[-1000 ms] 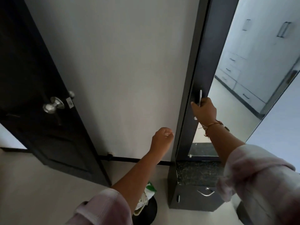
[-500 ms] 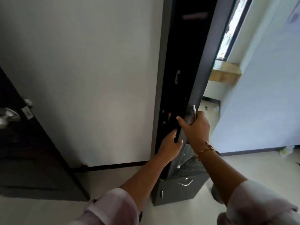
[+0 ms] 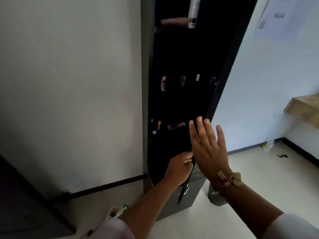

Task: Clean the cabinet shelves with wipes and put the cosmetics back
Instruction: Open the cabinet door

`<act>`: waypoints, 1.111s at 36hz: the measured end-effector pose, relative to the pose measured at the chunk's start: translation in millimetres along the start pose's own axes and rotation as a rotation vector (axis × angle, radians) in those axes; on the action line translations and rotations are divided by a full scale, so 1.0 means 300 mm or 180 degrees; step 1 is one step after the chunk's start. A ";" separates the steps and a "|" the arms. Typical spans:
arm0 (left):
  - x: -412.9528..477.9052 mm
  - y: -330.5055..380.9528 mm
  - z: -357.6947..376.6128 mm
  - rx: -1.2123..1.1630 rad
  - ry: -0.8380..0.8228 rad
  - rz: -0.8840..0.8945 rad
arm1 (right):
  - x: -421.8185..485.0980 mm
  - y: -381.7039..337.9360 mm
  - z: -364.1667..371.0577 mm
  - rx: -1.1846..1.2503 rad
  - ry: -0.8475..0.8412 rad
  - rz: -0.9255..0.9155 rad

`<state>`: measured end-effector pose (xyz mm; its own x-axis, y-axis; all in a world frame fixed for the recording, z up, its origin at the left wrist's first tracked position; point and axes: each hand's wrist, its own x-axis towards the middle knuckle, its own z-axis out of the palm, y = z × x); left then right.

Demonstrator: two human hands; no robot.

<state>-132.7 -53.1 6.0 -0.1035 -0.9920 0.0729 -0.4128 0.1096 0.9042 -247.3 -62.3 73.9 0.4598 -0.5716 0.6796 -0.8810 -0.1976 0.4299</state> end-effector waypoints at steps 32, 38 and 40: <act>0.207 0.309 0.408 0.0854 -0.0710 0.1088 | -0.223 0.502 -0.026 -0.1043 -0.2181 0.0368; 0.288 0.354 0.450 0.1240 -0.0801 0.1079 | -0.216 0.592 0.017 -0.0977 -0.2254 0.0369; 0.310 0.362 0.465 0.1431 -0.0807 0.1101 | -0.215 0.616 0.025 -0.0938 -0.2287 0.0376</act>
<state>-313.5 -124.5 52.3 -0.4883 -0.8543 0.1780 -0.6519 0.4928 0.5764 -440.5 -68.0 105.0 0.0915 -0.9706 0.2227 -0.8075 0.0585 0.5870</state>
